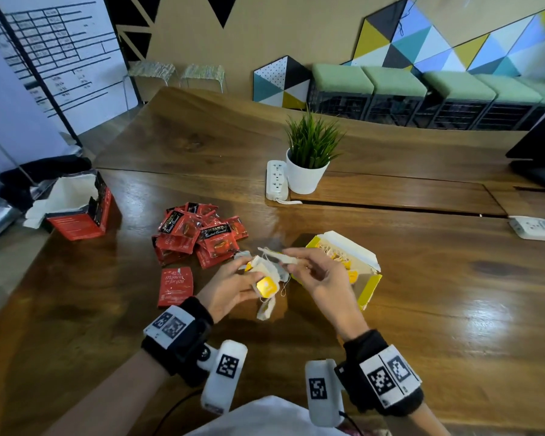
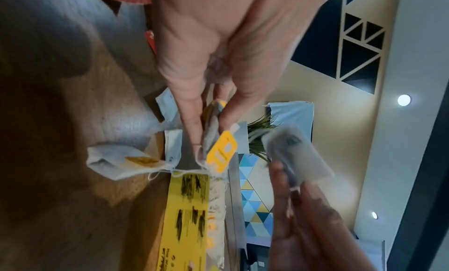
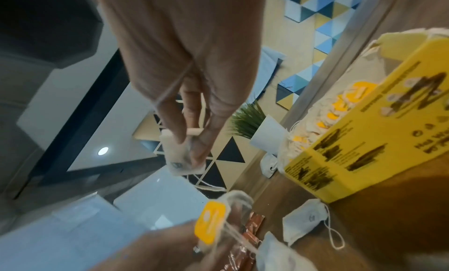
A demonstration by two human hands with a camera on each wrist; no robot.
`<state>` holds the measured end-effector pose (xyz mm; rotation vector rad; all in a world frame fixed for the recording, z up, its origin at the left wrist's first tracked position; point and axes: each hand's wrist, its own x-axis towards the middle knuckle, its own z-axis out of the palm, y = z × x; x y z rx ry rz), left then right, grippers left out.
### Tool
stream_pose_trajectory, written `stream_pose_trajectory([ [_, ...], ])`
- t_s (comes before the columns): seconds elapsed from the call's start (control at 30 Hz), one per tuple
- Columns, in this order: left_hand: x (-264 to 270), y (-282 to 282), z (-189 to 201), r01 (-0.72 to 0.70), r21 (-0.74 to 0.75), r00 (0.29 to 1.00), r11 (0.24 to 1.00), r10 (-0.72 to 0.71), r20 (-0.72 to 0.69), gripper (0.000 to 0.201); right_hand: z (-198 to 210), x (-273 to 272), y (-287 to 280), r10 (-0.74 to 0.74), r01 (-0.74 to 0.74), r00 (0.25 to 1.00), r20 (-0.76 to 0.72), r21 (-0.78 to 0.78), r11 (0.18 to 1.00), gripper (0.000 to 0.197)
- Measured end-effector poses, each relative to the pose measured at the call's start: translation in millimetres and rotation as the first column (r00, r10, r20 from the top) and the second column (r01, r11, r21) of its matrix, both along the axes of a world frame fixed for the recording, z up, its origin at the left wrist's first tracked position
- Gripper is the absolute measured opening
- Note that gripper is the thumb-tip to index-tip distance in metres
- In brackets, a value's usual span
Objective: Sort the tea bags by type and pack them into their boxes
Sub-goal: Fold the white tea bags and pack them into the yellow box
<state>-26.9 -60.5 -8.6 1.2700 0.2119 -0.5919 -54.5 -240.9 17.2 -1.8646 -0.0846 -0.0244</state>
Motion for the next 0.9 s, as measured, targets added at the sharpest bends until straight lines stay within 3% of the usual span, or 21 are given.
stream_pose_trajectory([
  [0.13, 1.5, -5.4, 3.4, -0.011, -0.121, 1.0, 0.993, 0.008, -0.025, 0.03, -7.7, -1.7, 8.1, 0.142, -0.109, 0.984, 0.104, -0.274, 0.956, 0.019],
  [0.33, 4.5, -10.1, 2.8, -0.038, -0.119, 0.999, 0.992, 0.038, -0.002, 0.036, -18.8, 4.4, 6.1, 0.017, 0.007, 0.995, 0.095, -0.242, 0.97, 0.019],
  [0.43, 4.8, -12.0, 4.1, -0.067, -0.124, 0.997, 0.99, 0.07, 0.019, 0.029, -16.3, 3.4, 6.2, -0.057, 0.055, 0.998, -0.017, -0.105, 0.993, 0.032],
  [0.53, 7.6, -8.0, 6.0, -0.112, -0.084, 0.992, 0.99, 0.116, 0.044, 0.024, -11.1, 1.8, -0.8, -0.13, 0.166, 0.971, -0.2, 0.174, 0.971, 0.039],
  [0.6, 10.1, -4.7, 6.3, -0.137, -0.057, 0.989, 0.989, 0.14, 0.049, 0.023, -6.3, 2.8, -5.5, -0.088, 0.253, 0.927, -0.365, 0.431, 0.866, 0.041],
  [0.67, 11.6, -3.9, 6.6, -0.16, -0.048, 0.985, 0.986, 0.162, 0.056, 0.022, 1.1, 5.2, -7.8, 0.016, 0.343, 0.867, -0.498, 0.62, 0.706, 0.039],
  [0.77, 12.2, -8.2, 7.6, -0.184, -0.058, 0.978, 0.981, 0.189, 0.09, 0.02, 8.7, 7.8, -6.5, 0.171, 0.484, 0.755, -0.633, 0.715, 0.505, 0.026],
  [0.83, 11.1, -14.5, 7.7, -0.18, -0.074, 0.975, 0.981, 0.188, 0.122, 0.021, 9.4, 4.8, 0.3, 0.249, 0.491, 0.703, -0.667, 0.707, 0.509, 0.017],
  [0.9, 9.4, -22.2, 10.6, -0.178, -0.081, 0.971, 0.981, 0.188, 0.149, 0.019, 5.3, 0.5, 9.6, 0.263, 0.466, 0.671, -0.694, 0.669, 0.579, 0.014],
])
